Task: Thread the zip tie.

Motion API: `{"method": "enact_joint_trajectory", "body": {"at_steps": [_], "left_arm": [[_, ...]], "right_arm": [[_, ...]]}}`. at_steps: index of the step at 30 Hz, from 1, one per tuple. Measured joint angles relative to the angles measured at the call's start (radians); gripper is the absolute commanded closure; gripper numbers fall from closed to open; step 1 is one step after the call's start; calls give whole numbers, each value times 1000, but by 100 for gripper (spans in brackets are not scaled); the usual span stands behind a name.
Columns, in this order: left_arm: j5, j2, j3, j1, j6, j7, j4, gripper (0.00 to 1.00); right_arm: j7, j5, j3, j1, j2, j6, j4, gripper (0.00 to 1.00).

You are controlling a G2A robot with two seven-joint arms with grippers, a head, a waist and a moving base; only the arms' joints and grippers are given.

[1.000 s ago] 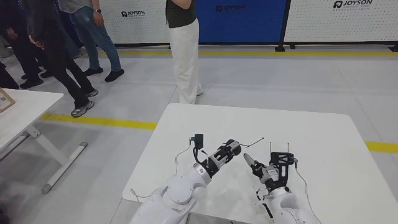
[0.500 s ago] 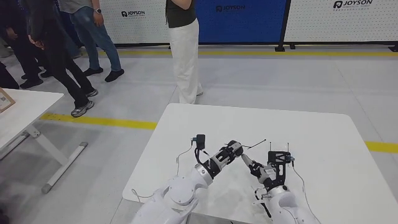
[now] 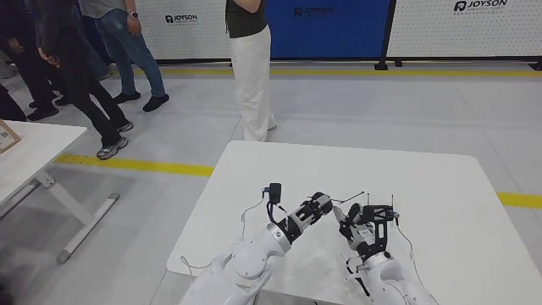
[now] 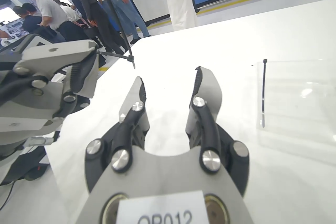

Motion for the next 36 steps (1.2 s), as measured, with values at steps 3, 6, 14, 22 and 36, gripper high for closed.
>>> {"method": "enact_joint_trajectory", "body": {"at_steps": [3,6,14,22,36], "left_arm": [[4,0,0,-1,2,-3,0,100],[9,0,1,-3,6,-7,-2,100],[13,-1,4,-6,11,-8,0,100],[14,-2,4,-9,14,-6,9,100],[16,-4,7,-16,19,-5,19,100]], "right_arm": [[-5,0,2,-1,1,-2,-7,67],[-1,-6,0,-3,1,-7,-14,66],[2,-5,-6,5,1,-16,-15,68],[-13,-3,-4,3,2,-22,-19,72],[-9,2,-15,23,1,-23,-1,93]]}}
